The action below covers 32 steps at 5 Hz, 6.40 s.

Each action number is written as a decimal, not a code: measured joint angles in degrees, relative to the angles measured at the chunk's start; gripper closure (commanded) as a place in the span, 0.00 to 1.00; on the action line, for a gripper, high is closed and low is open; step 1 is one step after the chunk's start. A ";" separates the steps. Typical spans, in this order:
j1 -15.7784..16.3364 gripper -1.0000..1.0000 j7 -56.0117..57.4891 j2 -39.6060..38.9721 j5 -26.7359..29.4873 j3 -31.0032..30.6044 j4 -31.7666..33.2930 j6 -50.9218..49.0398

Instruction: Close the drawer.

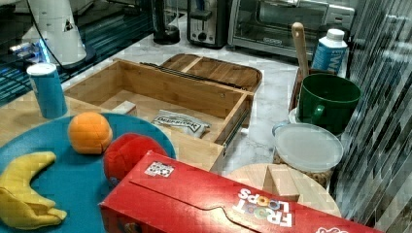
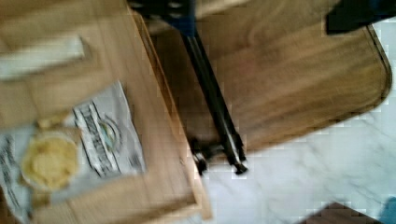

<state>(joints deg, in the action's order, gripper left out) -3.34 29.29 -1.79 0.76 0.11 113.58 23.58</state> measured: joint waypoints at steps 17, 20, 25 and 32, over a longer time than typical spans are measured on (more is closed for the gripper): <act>-9.27 1.00 43.39 -12.35 -0.63 0.04 12.53 16.06; -19.03 1.00 55.81 -16.90 5.28 3.02 5.60 21.04; -20.56 1.00 58.00 -21.24 4.35 3.76 -2.01 14.86; -19.96 1.00 57.94 -21.25 5.09 4.50 -2.01 15.02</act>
<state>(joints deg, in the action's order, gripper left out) -23.30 87.23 -23.04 5.85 4.61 111.57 38.61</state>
